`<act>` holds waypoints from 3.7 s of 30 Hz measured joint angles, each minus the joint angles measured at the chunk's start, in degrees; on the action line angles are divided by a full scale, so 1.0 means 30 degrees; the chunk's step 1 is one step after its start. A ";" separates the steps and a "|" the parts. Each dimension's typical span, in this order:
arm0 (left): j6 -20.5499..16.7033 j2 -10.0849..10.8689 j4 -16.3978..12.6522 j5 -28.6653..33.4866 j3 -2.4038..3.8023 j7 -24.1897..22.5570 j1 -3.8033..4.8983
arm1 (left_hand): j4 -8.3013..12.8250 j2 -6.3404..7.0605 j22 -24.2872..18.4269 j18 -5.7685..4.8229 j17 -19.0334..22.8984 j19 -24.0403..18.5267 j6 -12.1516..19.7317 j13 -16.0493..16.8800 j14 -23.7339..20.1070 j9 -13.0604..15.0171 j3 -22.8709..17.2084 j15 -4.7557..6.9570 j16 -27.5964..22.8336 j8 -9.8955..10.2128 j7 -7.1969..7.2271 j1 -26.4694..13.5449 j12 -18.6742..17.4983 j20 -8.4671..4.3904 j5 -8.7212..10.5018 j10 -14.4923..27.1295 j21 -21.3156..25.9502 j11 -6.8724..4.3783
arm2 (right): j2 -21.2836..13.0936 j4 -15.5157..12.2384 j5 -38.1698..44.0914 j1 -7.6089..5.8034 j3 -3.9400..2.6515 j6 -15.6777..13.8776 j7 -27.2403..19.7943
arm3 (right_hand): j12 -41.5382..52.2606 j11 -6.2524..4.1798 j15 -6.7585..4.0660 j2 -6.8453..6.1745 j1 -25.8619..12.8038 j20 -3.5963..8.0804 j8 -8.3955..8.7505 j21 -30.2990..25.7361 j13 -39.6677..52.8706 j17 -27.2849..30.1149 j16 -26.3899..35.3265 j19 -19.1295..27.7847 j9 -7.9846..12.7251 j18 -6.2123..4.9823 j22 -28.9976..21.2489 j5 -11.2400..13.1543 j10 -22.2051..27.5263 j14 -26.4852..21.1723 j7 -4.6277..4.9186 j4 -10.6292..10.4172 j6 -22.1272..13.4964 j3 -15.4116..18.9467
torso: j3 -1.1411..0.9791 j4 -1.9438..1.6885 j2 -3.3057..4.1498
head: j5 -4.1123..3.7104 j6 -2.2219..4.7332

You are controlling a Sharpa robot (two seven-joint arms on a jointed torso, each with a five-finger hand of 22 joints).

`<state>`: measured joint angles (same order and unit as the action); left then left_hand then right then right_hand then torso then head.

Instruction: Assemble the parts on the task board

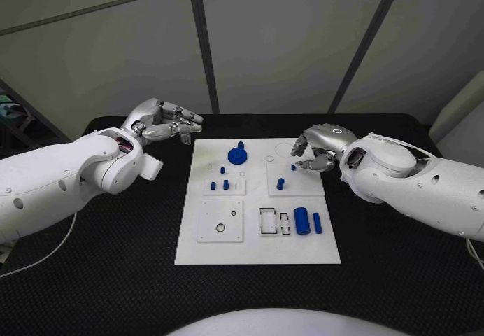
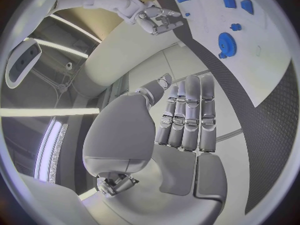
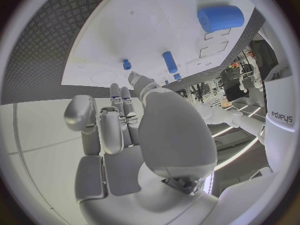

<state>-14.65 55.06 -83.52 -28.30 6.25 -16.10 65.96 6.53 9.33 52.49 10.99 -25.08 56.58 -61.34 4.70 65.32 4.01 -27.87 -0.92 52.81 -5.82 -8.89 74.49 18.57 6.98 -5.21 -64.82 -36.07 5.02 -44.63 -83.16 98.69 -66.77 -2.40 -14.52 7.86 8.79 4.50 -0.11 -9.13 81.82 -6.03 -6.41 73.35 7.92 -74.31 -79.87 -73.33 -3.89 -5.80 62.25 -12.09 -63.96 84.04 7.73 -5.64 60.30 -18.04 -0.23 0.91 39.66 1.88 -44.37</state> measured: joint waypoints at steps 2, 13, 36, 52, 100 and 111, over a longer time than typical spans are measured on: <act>-0.0005 0.0022 -0.0154 0.0809 0.0000 -0.0222 -0.0003 | -0.0017 0.0000 -0.0015 0.0000 0.0018 0.0001 0.0000 -0.0001 0.0000 0.0000 0.0018 0.0000 0.0000 0.0000 0.0001 0.0000 0.0073 0.0000 0.0000 0.0000 0.0011 0.0000 | 0.0141 0.0055 0.0158 0.0040 0.0006 0.0064 0.0055 | 0.0000 0.0004 0.0000 -0.0069 0.0069 0.0000 0.0048 0.0017 -0.0029 0.0007 0.0000 0.0000 0.0000 -0.0001 0.0029 0.0000 0.0003 0.0000 0.0000 0.0011 0.0000 -0.0038 | 0.0000 0.0000 0.0002 | 0.0040 -0.0007; -0.0020 0.0010 -0.0537 0.2835 0.0000 -0.0938 -0.0014 | -0.0209 -0.0180 -0.0249 0.0000 0.0203 0.0001 -0.0067 0.0019 0.0001 -0.0024 0.0336 0.0000 -0.0295 0.0001 0.0069 -0.0187 0.0223 0.0000 0.0000 0.0001 0.0447 0.0001 | 0.0579 0.0470 0.0668 0.0161 0.0034 0.0538 0.0285 | -0.0074 0.0069 0.0000 -0.0068 0.0069 -0.0006 0.0048 0.0235 -0.0250 0.0001 0.0000 -0.0207 -0.0020 -0.0001 0.0356 0.0000 -0.0079 0.0000 0.0070 0.0166 0.0071 -0.0435 | 0.0002 0.0011 0.0031 | 0.0046 -0.0049; 0.0009 -0.0341 -0.0554 0.3418 -0.0001 -0.1349 -0.0023 | -0.0175 -0.0146 -0.0564 -0.0001 0.0366 0.0002 -0.0066 0.0032 -0.0066 -0.0043 0.0605 -0.0067 -0.0517 0.0001 0.0067 -0.0304 0.0315 0.0001 -0.0003 0.0207 0.0887 0.0076 | 0.1048 0.1014 0.1036 0.0578 0.0056 0.0887 0.0367 | -0.0153 0.0036 0.0001 0.0086 0.0223 -0.0007 0.0225 0.0402 -0.0792 0.0032 -0.0103 -0.0205 -0.0097 0.0001 0.0517 0.0217 -0.0864 -0.0001 0.0184 0.0700 0.0688 -0.1966 | -0.0018 0.0026 0.0022 | 0.0284 -0.0289; 0.0033 -0.0419 -0.0443 0.3463 -0.0001 -0.1398 -0.0027 | -0.0122 -0.0146 -0.0611 -0.0001 0.0383 0.0002 0.0007 0.0029 -0.0134 -0.0041 0.0657 -0.0136 -0.0517 0.0001 -0.0005 -0.0303 0.0315 0.0001 -0.0003 0.0341 0.0966 0.0073 | 0.1199 0.1075 0.1145 0.0599 0.0041 0.0925 0.0320 | -0.0271 -0.0340 -0.0143 0.0900 0.0367 0.0203 -0.0022 0.0772 -0.0819 -0.0018 -0.0267 -0.0414 -0.0306 0.0001 0.1036 0.1271 -0.2195 0.0002 -0.0140 0.1824 0.1980 -0.3297 | -0.0009 0.0026 0.0020 | 0.0319 -0.0410; 0.0158 -0.0712 0.0233 0.3492 -0.0002 -0.1411 -0.0031 | -0.0069 -0.0376 -0.0769 0.0000 0.0459 -0.0133 0.0008 -0.0049 -0.0543 -0.0036 0.0709 -0.0271 -0.0589 0.0001 -0.0143 -0.0073 0.0314 0.0138 -0.0005 0.0788 0.1331 0.0243 | 0.0473 -0.4347 0.0122 0.0653 0.0025 -0.3424 0.0392 | -0.0462 -0.0068 -0.0140 0.0863 0.0235 0.0268 -0.0072 0.1198 -0.0731 -0.0216 -0.0479 -0.0614 -0.0299 0.0004 0.1642 0.0940 -0.2469 0.0002 -0.0043 0.2706 0.2144 -0.4168 | 0.0002 0.0033 0.0027 | 0.0590 -0.0333; 0.0226 -0.1012 0.0286 0.3730 -0.0013 -0.1417 -0.0044 | -0.0069 -0.0376 -0.0767 -0.0002 0.0458 -0.0133 0.0007 -0.0048 -0.0543 -0.0035 0.0709 -0.0272 -0.0589 0.0001 -0.0142 -0.0072 0.0385 0.0138 -0.0005 0.0788 0.1331 0.0243 | 0.2341 -0.3760 -0.0363 0.1286 0.0648 -0.3547 -0.0026 | -0.0570 -0.0069 -0.0139 0.0964 -0.0070 0.0267 -0.0058 0.1198 -0.0709 -0.0213 -0.0549 -0.0613 -0.0304 0.0003 0.1698 0.1044 -0.2469 0.0002 -0.0045 0.2707 0.2139 -0.4170 | 0.0016 0.0013 0.0009 | 0.0742 -0.0447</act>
<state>-13.98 52.03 -82.66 -17.11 6.21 -20.35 65.83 6.32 8.20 50.19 10.98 -23.70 56.18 -61.31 4.56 63.69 3.90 -25.74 -1.73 51.04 -5.82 -9.32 74.28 19.73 7.39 -5.23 -62.45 -32.07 5.75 -37.60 -94.44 97.60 -62.91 -0.45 -25.16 7.78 7.08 4.29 -0.53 -6.24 81.61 -5.22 -6.58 76.94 5.80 -74.95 -81.52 -75.17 -4.80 -5.79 67.34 -8.96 -71.37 84.04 7.60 2.48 66.72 -30.55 -0.18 0.95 39.69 4.11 -45.71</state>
